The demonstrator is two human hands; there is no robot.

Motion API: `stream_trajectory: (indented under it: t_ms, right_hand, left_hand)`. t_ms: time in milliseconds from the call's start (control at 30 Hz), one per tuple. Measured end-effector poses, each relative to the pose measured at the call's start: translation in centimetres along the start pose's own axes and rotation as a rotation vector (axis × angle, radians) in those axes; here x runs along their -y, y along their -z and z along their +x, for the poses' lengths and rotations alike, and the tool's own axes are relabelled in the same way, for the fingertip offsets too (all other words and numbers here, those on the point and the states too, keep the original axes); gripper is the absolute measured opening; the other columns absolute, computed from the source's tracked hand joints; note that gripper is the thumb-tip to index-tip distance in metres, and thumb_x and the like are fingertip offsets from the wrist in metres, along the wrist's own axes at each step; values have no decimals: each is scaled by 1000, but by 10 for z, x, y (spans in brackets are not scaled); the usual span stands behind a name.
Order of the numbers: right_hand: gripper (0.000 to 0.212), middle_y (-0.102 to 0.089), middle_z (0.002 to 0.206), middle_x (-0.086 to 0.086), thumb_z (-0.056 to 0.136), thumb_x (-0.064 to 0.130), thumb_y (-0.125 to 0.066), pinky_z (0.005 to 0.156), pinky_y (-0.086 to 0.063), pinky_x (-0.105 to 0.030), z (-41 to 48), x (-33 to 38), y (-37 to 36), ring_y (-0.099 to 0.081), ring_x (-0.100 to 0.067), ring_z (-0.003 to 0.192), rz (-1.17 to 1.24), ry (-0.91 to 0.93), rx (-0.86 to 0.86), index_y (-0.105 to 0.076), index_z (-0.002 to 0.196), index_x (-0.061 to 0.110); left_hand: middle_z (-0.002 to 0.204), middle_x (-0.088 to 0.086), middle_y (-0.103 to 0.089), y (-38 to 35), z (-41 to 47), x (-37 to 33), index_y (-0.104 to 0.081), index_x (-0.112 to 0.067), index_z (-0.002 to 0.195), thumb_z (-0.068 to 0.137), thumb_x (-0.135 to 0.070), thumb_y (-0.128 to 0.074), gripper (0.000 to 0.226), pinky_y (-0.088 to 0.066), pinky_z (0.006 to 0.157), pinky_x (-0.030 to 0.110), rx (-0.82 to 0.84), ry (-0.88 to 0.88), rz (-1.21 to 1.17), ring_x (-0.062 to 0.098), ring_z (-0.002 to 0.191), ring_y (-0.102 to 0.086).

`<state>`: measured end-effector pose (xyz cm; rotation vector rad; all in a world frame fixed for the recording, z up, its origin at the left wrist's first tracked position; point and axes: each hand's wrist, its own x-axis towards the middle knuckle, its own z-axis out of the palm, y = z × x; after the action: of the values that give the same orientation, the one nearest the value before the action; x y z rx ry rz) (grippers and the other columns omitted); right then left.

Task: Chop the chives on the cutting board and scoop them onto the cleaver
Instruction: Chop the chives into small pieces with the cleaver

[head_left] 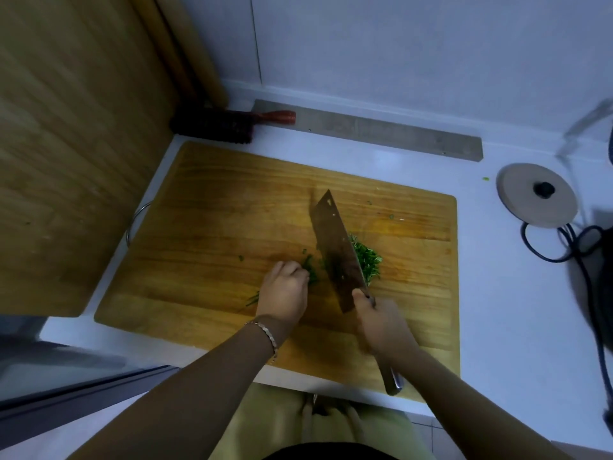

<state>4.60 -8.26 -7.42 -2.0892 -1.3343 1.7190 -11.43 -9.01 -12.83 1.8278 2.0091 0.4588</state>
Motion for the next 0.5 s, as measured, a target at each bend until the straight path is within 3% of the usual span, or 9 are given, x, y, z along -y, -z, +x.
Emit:
stream_trajectory:
  t_ms: [100, 267, 400, 500]
  right_hand:
    - [37, -44, 54, 0, 96, 37, -41, 44, -37, -25, -7, 0, 10, -41, -13, 45, 6, 1, 24, -52, 69, 14]
    - [39, -45, 54, 0, 96, 38, -39, 49, -38, -25, -21, 1, 11, -42, -11, 46, -200, 95, 32, -51, 67, 15]
    - [37, -45, 56, 0, 97, 36, -39, 50, -37, -23, -24, 0, 1, -43, -11, 49, -298, 161, 58, -52, 71, 14]
    - [37, -45, 56, 2, 96, 36, -39, 51, -35, -23, -19, -6, -8, -41, -10, 49, -371, 180, 48, -50, 69, 15]
  left_hand:
    - [105, 9, -63, 5, 4, 0, -69, -7, 98, 92, -12, -54, 17, -46, 91, 40, 18, 77, -62, 27, 103, -52]
    - [110, 7, -61, 15, 1, 4, -69, -10, 90, 84, -19, -66, 11, -45, 92, 45, -69, 180, -105, 26, 106, -53]
    - [122, 4, -56, 15, -9, 10, -63, -16, 115, 83, -31, -66, 36, -44, 97, 42, 25, 215, -7, 24, 115, -47]
    - [124, 7, -57, 8, -14, 12, -61, -13, 118, 86, -26, -64, 35, -44, 96, 42, 69, 182, 25, 27, 118, -45]
